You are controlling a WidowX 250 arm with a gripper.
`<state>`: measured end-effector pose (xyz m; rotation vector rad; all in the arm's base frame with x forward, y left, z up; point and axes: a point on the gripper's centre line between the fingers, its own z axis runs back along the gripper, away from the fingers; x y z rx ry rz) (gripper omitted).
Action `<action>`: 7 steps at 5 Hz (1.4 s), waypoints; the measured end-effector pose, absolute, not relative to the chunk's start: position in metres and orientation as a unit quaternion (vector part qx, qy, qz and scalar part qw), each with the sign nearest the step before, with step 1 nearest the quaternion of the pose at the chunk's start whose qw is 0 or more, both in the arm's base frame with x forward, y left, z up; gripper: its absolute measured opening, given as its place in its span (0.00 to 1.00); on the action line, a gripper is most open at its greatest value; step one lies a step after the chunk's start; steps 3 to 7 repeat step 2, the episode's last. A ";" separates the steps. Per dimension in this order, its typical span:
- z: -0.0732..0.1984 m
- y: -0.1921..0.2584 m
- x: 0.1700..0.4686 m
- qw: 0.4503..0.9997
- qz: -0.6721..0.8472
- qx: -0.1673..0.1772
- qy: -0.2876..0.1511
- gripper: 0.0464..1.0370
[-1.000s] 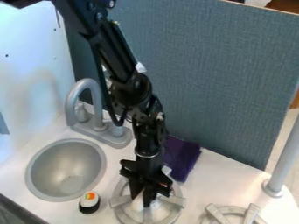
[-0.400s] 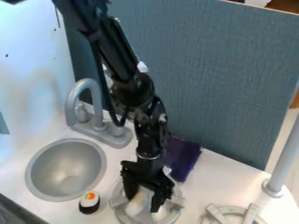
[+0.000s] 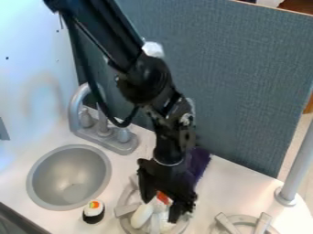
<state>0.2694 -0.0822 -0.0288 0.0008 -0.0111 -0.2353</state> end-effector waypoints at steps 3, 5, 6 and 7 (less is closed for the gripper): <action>-0.019 -0.115 0.237 0.977 -0.210 -0.023 0.002 0.96; -0.019 -0.115 0.237 0.977 -0.210 -0.023 0.002 0.96; -0.019 -0.115 0.237 0.977 -0.210 -0.023 0.002 0.96; -0.019 -0.115 0.237 0.977 -0.210 -0.023 0.002 0.96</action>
